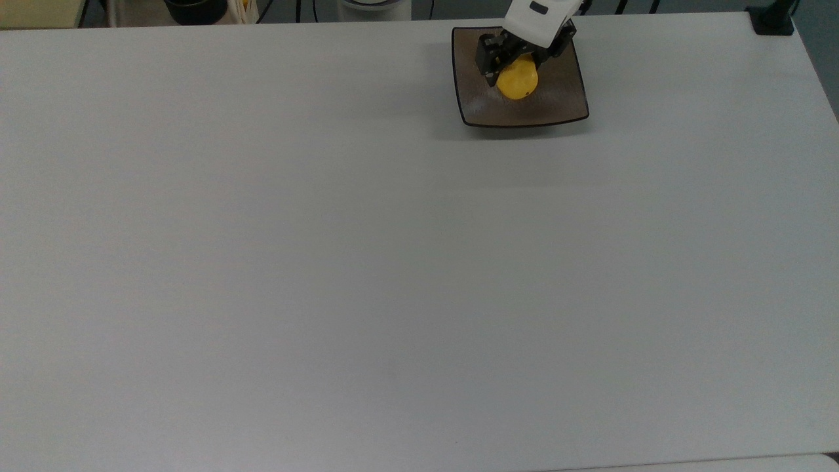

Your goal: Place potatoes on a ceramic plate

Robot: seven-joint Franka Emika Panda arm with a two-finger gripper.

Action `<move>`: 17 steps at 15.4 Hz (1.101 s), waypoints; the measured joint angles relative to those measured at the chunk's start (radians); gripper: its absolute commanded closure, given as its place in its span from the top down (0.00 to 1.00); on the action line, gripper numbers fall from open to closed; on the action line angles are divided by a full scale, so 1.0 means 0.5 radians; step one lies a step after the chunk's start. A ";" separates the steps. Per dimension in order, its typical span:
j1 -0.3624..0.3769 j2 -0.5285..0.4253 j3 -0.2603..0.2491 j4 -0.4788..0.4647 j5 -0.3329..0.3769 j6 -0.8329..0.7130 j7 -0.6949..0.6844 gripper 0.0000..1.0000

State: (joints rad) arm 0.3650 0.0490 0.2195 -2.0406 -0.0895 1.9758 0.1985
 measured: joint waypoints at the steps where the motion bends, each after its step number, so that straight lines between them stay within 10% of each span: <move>1: 0.000 0.000 0.000 -0.005 0.000 0.000 -0.001 0.85; 17: -0.013 -0.031 0.000 0.023 0.000 -0.048 -0.003 1.00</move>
State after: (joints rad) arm 0.3585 0.0334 0.2195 -2.0290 -0.0895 1.9519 0.1970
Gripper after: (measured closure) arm 0.000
